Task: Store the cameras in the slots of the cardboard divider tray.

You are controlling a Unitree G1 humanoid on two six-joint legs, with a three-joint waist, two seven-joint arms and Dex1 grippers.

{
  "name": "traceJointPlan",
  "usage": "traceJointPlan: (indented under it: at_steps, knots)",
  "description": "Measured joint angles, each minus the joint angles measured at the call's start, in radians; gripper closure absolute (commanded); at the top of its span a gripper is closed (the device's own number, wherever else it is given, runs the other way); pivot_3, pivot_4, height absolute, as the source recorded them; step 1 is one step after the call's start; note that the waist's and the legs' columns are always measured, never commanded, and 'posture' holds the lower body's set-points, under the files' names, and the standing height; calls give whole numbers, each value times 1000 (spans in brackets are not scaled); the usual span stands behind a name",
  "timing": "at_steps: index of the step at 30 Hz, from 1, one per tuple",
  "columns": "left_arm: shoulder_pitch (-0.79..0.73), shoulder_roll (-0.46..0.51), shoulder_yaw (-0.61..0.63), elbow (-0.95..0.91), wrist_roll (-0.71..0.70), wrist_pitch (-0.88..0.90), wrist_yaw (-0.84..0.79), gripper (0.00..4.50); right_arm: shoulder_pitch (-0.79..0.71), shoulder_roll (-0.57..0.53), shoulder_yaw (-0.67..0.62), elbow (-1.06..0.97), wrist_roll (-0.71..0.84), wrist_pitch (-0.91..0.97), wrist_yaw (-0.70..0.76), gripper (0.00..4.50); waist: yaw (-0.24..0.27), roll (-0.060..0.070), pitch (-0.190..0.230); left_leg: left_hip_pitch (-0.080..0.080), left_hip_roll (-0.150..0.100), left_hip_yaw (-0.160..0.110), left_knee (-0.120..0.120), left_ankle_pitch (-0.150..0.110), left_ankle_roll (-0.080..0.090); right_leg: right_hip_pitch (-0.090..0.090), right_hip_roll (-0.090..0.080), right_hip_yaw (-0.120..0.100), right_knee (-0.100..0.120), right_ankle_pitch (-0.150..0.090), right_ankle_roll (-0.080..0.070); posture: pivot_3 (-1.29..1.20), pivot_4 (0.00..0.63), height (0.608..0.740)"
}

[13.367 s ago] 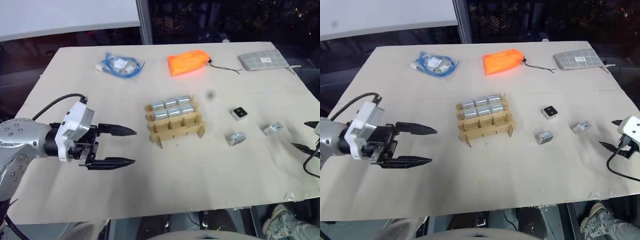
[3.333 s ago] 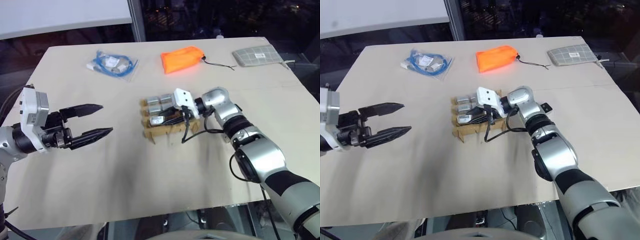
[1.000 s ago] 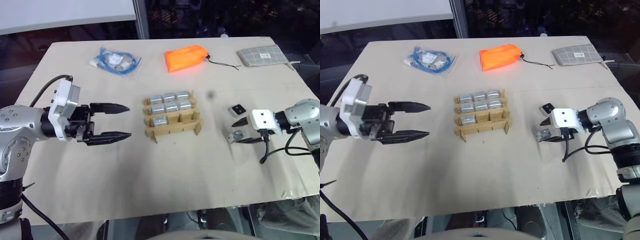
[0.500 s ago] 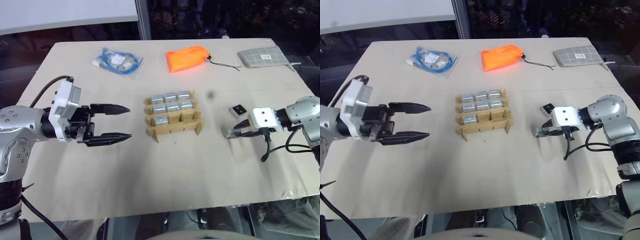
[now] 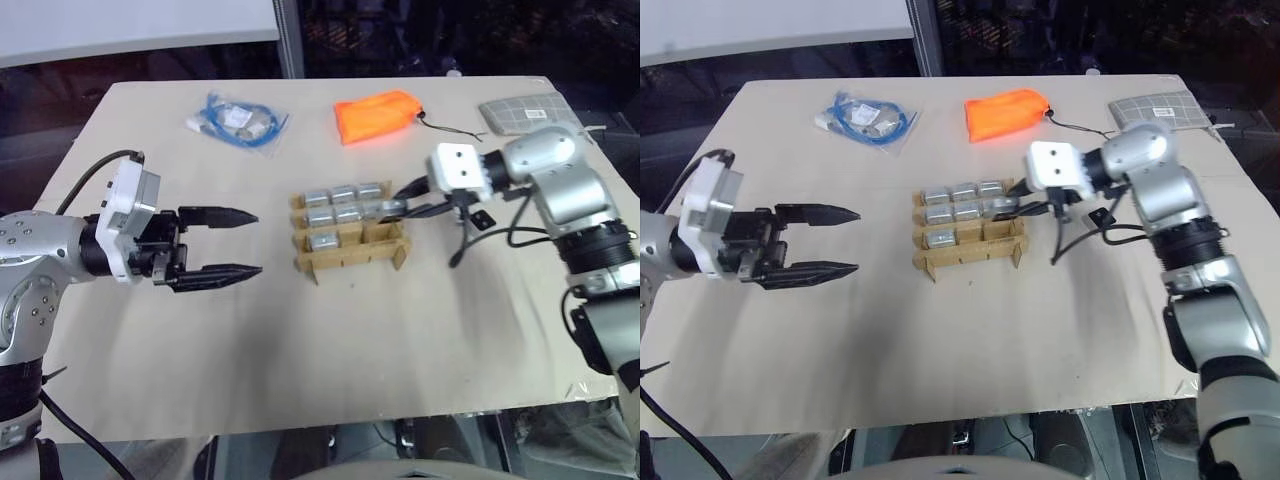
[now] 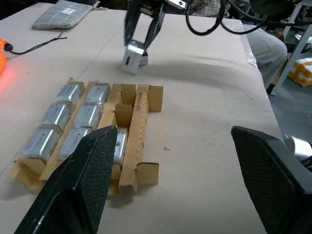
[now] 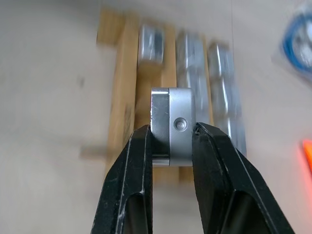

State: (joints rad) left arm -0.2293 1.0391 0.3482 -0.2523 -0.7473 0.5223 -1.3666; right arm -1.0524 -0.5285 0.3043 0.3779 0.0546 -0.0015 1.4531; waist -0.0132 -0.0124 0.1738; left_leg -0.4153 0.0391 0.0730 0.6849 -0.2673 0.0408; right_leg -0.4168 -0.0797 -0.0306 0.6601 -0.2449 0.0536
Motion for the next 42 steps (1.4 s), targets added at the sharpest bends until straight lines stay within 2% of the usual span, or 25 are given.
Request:
traceJointPlan:
  at_steps: [6,14,24,25,27,30,36,42]
  knots:
    - [77,2,51,-22,2,0,18,623,-54,105,54,109,-40,-7,-18,3867,0,0,0,0,0,0,0,0,0,0,0,-1,0,0,0,0,150,740]
    - [136,2,113,-65,-2,4,46,623,-57,142,91,171,-78,-22,-7,3867,-1,0,0,0,0,-1,0,0,0,0,0,-1,0,0,0,0,150,740]
    - [145,1,115,-86,-3,9,65,623,-86,181,120,271,-142,-93,-29,3867,-3,0,0,0,0,-1,0,0,0,0,0,-1,0,0,0,0,150,740]
    - [145,1,115,-86,-4,9,64,623,-88,183,120,273,-145,-93,-31,2841,-4,0,0,0,0,-1,0,0,0,0,0,-1,0,0,0,0,150,740]
    - [146,0,115,-86,-4,9,64,623,-89,191,120,284,-153,-90,-40,2025,-4,0,0,0,0,-1,0,0,0,0,0,-1,1,0,0,0,150,740]
    - [148,-4,115,-86,-4,9,64,623,-89,202,118,300,-154,-88,-62,534,-5,0,0,0,0,-1,0,0,0,0,0,-1,1,0,0,0,150,740]
    - [128,-10,108,-79,-3,5,63,623,-88,168,88,282,-126,-87,-65,534,-1,0,0,0,0,-1,0,0,0,0,0,-1,0,0,0,0,150,740]
    - [82,-18,65,-61,-3,-7,62,623,-65,28,-53,248,-78,-67,-128,534,-2,0,0,0,0,0,0,0,0,0,0,-1,0,0,0,0,150,740]
